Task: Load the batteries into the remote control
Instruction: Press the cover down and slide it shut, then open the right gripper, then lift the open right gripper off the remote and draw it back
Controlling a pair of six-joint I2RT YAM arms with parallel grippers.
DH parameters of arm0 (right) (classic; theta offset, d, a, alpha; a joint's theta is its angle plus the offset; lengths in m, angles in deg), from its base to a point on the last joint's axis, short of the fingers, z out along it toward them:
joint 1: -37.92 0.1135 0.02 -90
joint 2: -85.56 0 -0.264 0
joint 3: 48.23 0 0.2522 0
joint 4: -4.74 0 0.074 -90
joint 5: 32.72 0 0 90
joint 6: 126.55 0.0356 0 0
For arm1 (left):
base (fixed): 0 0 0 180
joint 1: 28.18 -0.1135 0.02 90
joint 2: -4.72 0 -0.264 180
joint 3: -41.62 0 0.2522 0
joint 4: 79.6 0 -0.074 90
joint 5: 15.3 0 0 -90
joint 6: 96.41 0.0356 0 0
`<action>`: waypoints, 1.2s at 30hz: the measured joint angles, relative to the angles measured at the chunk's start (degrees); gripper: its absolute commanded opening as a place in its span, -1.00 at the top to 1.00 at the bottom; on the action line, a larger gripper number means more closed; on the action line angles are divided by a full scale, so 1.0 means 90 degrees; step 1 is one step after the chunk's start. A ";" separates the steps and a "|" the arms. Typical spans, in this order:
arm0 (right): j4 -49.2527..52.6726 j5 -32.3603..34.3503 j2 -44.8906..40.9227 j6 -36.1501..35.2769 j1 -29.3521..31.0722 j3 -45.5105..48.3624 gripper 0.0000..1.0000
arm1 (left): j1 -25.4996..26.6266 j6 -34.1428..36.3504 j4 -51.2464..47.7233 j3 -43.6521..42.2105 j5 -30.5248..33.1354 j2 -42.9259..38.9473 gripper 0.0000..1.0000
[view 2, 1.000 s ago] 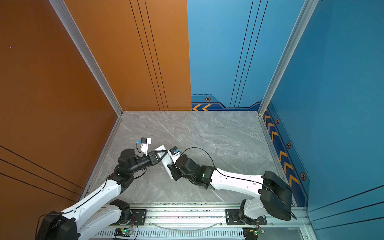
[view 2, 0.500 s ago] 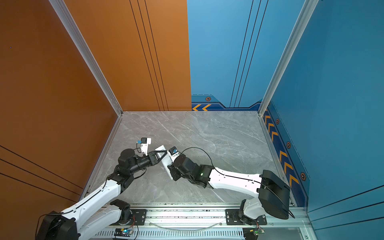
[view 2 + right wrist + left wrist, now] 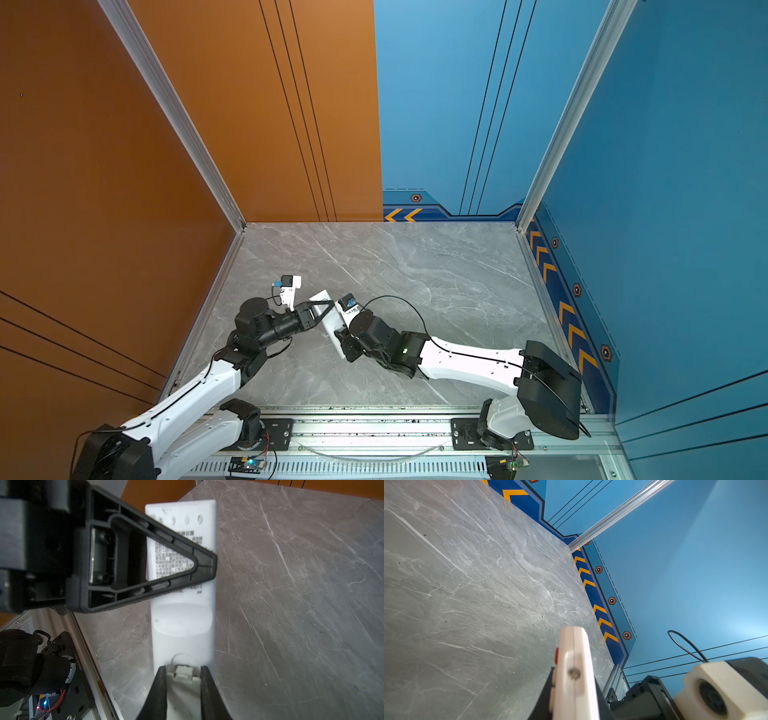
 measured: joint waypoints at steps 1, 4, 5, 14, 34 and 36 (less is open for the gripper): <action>-0.0022 0.0000 0.0000 0.0000 0.0000 0.0012 0.95 | 0.0000 0.0002 0.0000 0.0000 0.0000 0.0000 1.00; -0.0075 -0.0007 0.0000 -0.0002 0.0000 0.0036 0.92 | -0.0007 0.0002 0.0000 0.0000 -0.0002 0.0000 1.00; -0.0085 -0.0007 0.0000 -0.0002 0.0000 0.0041 0.89 | -0.0015 0.0002 -0.0002 0.0000 -0.0002 0.0000 1.00; -0.0138 -0.0017 -0.0002 -0.0027 0.0000 0.0063 0.64 | -0.0036 0.0002 -0.0007 0.0000 -0.0049 0.0000 1.00; -0.0005 -0.0015 -0.0063 -0.0124 0.0012 0.0078 0.08 | -0.0066 -0.0010 0.0066 0.0000 -0.0148 0.0000 1.00; 0.0022 -0.0015 -0.0075 -0.0148 0.0022 0.0078 0.01 | -0.0066 -0.0017 0.0080 0.0000 -0.0160 0.0000 1.00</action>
